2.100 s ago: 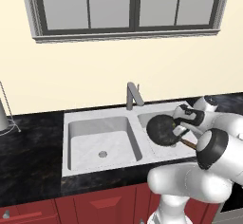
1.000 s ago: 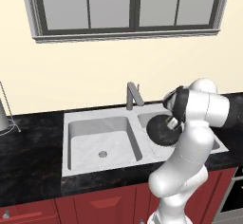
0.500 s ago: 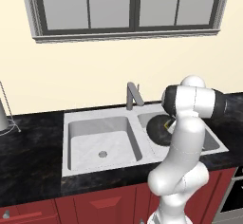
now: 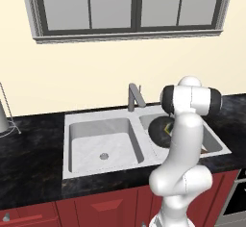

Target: Pick the pan and sponge and place them into the sink. Then turn on the water.

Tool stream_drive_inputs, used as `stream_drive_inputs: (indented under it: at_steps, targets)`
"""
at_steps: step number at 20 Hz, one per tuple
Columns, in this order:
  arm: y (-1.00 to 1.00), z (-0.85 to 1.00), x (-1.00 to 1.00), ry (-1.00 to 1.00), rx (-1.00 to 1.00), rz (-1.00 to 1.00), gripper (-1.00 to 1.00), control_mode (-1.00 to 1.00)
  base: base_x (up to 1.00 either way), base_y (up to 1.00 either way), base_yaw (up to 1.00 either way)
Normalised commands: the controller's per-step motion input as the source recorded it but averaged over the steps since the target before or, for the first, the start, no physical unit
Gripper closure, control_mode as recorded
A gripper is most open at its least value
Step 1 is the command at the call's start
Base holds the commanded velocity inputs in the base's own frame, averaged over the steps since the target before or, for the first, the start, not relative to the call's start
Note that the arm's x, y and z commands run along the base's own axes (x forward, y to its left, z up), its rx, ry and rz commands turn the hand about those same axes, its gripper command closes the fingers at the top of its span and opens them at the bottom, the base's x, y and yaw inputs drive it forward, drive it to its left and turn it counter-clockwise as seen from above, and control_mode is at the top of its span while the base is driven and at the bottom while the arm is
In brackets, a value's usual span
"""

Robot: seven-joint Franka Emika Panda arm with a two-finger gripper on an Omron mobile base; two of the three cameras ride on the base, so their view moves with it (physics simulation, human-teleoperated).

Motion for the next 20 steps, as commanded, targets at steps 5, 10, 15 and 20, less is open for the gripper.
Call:
stream_drive_inputs:
  at_steps: [5,10,15,20]
  targets:
    - [-0.09,0.00,0.05,0.00,0.00,0.10,-1.00,-1.00,0.00,0.00,0.00]
    - [-0.18,0.02,0.00,0.00,0.00,0.10,-1.00,-1.00,0.00,0.00,0.00]
    - [-0.06,0.22,0.00,-0.02,0.00,0.09,-1.00,-1.00,0.00,0.00,0.00]
    - [-0.05,0.21,0.00,-0.02,0.03,0.07,-1.00,-1.00,0.00,0.00,0.00]
